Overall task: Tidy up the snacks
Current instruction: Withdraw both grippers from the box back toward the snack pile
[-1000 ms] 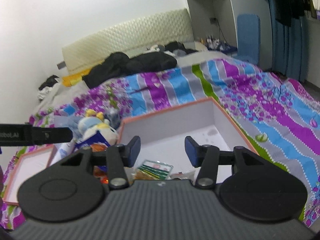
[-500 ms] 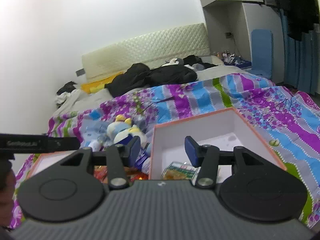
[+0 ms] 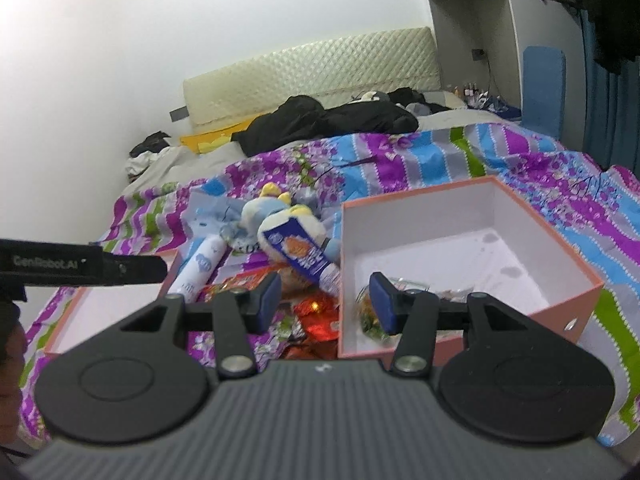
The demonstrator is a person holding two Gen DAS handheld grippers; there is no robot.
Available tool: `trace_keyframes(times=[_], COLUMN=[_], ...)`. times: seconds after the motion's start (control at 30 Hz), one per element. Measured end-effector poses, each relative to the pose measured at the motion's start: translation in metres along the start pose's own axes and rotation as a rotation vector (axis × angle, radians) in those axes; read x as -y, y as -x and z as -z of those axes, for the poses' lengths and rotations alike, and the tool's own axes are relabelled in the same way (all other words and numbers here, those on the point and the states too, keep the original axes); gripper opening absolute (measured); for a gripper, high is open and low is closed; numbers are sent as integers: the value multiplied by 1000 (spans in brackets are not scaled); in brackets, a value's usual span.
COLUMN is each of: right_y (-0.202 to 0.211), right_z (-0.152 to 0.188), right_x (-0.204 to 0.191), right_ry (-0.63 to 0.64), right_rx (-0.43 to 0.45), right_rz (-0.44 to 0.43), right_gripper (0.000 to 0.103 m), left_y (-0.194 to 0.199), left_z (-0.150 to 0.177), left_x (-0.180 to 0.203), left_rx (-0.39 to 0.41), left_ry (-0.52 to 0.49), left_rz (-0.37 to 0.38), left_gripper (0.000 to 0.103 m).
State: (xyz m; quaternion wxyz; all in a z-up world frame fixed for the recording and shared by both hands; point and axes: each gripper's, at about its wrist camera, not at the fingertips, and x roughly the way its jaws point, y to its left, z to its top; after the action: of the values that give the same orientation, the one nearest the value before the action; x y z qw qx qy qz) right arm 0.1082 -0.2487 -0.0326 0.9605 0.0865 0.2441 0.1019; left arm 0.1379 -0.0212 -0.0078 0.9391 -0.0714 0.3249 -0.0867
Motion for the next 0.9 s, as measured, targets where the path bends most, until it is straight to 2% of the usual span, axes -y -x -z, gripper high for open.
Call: trace_keyframes(times=[0.33, 0.5, 0.63, 0.9], right_y=[0, 1, -3, -28], right_z=[40, 56, 66, 75], right_x=[-22, -30, -40, -47], right_ry=[20, 52, 110, 130], right_rx=[-37, -43, -34, -93], right_rz=[-10, -14, -8, -14], right_gripper=[52, 52, 52, 51], left_y=[4, -1, -13, -48], left_z=[39, 58, 69, 79], left_x=[-25, -32, -47, -69], left_rx=[-23, -43, -70, -118], left_ry=[35, 9, 31, 69], left_rz=[-11, -66, -84, -106], left_gripper=[67, 67, 67, 69])
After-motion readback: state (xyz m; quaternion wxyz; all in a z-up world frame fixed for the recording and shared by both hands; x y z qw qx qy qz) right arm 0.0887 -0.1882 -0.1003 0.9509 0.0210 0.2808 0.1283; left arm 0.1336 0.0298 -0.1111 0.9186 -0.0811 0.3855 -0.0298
